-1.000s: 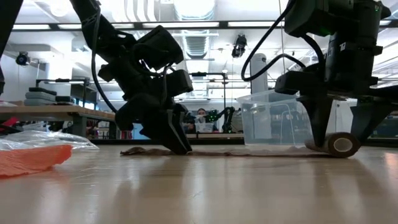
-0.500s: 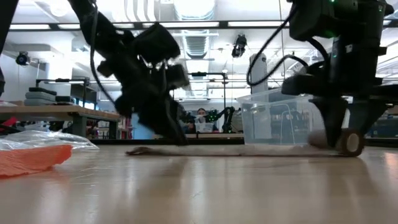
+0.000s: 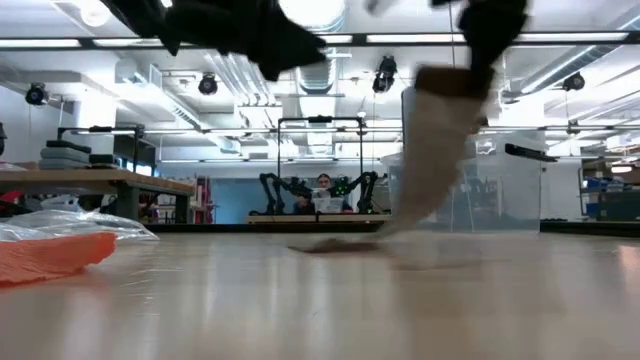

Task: Roll bandage
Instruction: Roll the brown bandage

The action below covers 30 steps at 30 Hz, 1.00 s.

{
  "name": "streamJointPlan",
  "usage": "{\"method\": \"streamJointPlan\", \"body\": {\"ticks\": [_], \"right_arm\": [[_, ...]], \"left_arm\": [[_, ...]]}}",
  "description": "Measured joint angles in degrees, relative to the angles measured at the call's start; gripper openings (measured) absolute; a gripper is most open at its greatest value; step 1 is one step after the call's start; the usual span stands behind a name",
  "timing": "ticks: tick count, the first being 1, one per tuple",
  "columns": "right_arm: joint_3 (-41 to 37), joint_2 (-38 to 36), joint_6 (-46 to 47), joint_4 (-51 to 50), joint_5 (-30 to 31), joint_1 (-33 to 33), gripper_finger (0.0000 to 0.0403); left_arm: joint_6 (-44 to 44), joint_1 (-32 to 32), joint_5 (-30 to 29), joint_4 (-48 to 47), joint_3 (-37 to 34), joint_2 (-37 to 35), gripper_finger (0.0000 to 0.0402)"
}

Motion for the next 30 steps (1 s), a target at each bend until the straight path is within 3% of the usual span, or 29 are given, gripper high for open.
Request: {"method": "streamJointPlan", "body": {"ticks": [4, 10, 14, 20, 30], "right_arm": [[7.12, 0.00, -22.95, 5.74, 8.14, -4.39, 0.0115], [11.95, 0.06, -58.18, 21.29, 11.95, -9.63, 0.0113], [12.32, 0.15, -74.01, 30.87, 15.62, -11.44, 0.0113], [12.34, 0.26, -83.56, 38.25, 16.88, -13.52, 0.0113], [12.32, 2.31, -86.80, 39.72, 16.45, -15.88, 0.0112]], "left_arm": [[-0.83, 3.96, 2.42, -1.55, 4.37, -0.60, 0.0204], [-0.65, 6.50, 3.66, -9.48, 15.11, 2.06, 0.0222], [-0.51, 6.55, 2.99, -14.19, 21.21, 3.96, 0.0239], [-1.74, 7.35, 0.10, -15.79, 25.58, 6.21, 0.0272], [-0.58, 8.50, -4.41, -15.10, 28.28, 10.46, 0.0293]]}}
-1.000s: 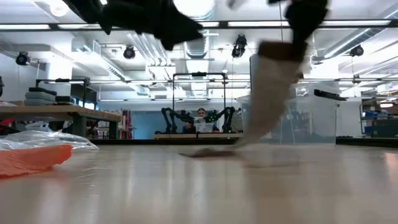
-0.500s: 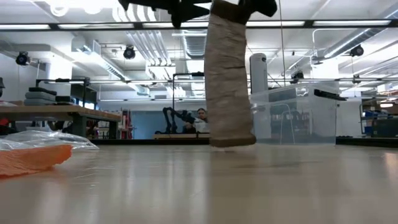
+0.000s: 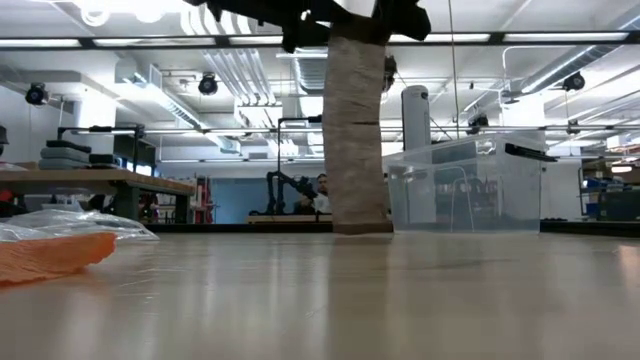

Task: Roll bandage
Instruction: Roll the brown bandage

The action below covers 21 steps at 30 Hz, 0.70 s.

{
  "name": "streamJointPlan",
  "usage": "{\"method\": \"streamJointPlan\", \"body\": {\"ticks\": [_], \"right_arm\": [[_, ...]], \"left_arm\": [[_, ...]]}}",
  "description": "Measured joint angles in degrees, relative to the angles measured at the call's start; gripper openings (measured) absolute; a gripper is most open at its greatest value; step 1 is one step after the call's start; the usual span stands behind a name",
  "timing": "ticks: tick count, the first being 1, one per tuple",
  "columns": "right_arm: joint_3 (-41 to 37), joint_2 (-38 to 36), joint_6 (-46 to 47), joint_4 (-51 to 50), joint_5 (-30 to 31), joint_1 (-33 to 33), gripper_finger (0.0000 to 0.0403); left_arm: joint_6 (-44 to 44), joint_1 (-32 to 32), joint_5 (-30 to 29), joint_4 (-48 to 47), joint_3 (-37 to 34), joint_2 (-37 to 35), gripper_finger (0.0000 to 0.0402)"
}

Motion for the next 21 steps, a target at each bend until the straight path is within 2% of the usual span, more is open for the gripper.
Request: {"method": "streamJointPlan", "body": {"ticks": [5, 13, 21], "right_arm": [[0.00, 0.86, -2.20, 0.23, 0.20, -0.02, 0.0108], [0.02, 1.16, -2.65, 0.45, 0.32, -0.02, 0.0110], [0.02, 1.16, -0.53, 0.39, 0.29, -0.02, 0.0113]], "left_arm": [[0.16, -0.07, 0.86, 0.03, 1.66, 2.95, 0.0281], [-0.12, -0.04, 2.00, 0.03, 1.29, 2.87, 0.0252], [-1.14, -0.04, 2.04, 0.03, 1.38, 2.69, 0.0198]]}}
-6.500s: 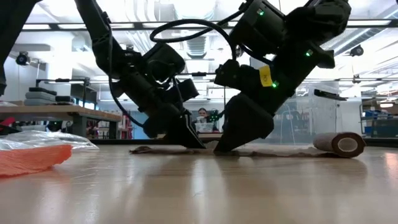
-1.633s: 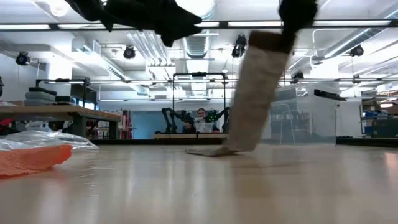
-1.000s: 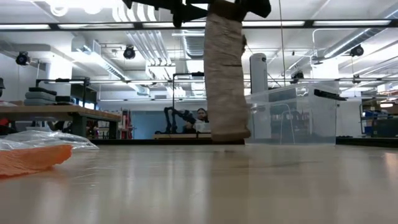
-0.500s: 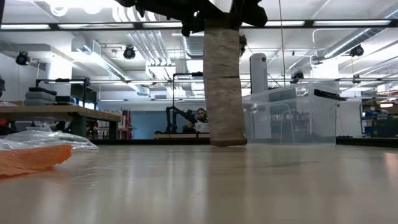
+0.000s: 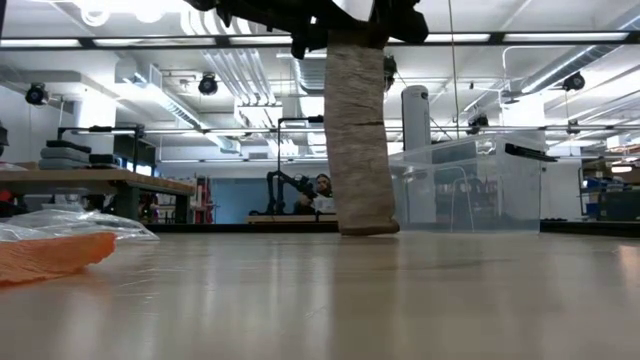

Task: Roll bandage
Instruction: Roll the brown bandage

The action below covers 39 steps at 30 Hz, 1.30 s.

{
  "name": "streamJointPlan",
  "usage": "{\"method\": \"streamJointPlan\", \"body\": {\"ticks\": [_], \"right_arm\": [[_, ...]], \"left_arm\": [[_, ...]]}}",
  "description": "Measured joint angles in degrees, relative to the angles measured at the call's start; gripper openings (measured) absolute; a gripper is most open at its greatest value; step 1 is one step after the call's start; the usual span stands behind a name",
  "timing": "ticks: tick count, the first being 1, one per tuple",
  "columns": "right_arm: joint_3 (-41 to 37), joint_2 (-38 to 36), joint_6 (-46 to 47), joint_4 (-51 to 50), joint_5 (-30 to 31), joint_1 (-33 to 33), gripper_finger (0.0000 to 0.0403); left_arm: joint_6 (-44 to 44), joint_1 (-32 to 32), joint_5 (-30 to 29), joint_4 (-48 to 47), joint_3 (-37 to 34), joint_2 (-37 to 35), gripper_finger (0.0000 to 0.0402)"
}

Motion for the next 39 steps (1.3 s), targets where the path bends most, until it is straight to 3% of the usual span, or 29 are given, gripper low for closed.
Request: {"method": "streamJointPlan", "body": {"ticks": [9, 13, 19, 23, 26, 31, 34, 39], "right_arm": [[0.00, -0.08, 3.84, -0.16, -0.23, 0.45, 0.0126], [0.00, -1.31, 6.39, 0.04, -1.45, 1.01, 0.0160], [0.00, -7.03, 18.73, -2.17, -8.67, 2.45, 0.0245], [-1.39, -14.36, 33.87, -4.03, -22.41, 2.65, 0.0300], [-6.91, -20.10, 40.50, 3.33, -30.02, 2.64, 0.0329], [-20.42, -26.87, 47.11, 27.16, -39.05, 1.21, 0.0345], [-25.45, -27.27, 51.83, 38.76, -43.33, -1.40, 0.0342], [-26.01, -24.69, 63.41, 44.51, -54.29, -6.18, 0.0337]], "left_arm": [[0.77, 0.00, 0.04, -0.40, 0.07, -0.58, 0.0106], [2.49, -0.02, 0.59, -0.54, 0.07, -1.82, 0.0088], [6.59, 0.37, 4.41, -0.54, -0.62, -4.88, 0.0089], [10.64, 0.39, 9.01, 0.07, -1.74, -7.54, 0.0088], [14.88, 0.35, 13.61, 2.57, -3.59, -8.91, 0.0088], [20.13, 0.28, 16.61, 9.99, -7.48, -11.25, 0.0087], [23.34, 0.35, 16.55, 10.79, -8.91, -11.36, 0.0087], [27.77, -0.01, 16.55, 11.32, -9.31, -11.42, 0.0089]]}}
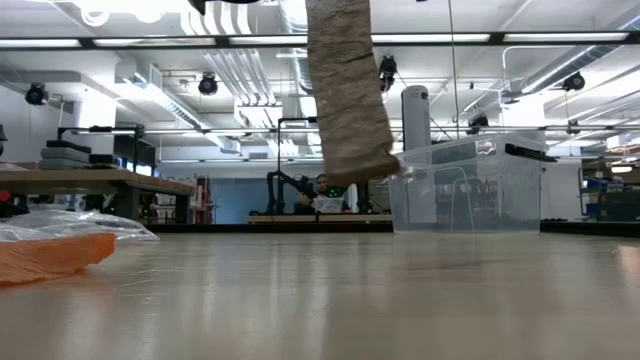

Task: Roll bandage
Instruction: Roll the brown bandage

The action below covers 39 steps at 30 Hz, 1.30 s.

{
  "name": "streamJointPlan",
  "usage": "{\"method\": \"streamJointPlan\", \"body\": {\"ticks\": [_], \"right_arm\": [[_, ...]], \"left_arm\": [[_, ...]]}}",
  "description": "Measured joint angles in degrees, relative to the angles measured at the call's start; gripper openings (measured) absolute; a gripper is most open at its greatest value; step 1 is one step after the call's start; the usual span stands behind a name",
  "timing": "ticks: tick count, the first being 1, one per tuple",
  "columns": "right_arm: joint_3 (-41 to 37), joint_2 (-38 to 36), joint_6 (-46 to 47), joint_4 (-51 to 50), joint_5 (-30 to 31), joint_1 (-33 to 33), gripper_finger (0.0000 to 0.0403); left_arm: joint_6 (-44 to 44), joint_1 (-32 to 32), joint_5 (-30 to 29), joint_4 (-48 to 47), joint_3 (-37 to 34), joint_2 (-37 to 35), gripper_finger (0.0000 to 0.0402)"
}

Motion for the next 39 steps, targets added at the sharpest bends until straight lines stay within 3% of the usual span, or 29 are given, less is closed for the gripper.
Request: {"method": "streamJointPlan", "body": {"ticks": [15, 39], "right_arm": [[4.91, 7.36, 4.97, -0.05, -4.50, -1.17, 0.0312], [8.05, 11.11, 10.36, -1.37, -3.94, -1.25, 0.0192]], "left_arm": [[0.70, -1.39, -0.49, 0.28, 0.33, -0.51, 0.0093], [0.19, -1.36, -3.22, -1.28, 0.31, -0.51, 0.0097]]}}
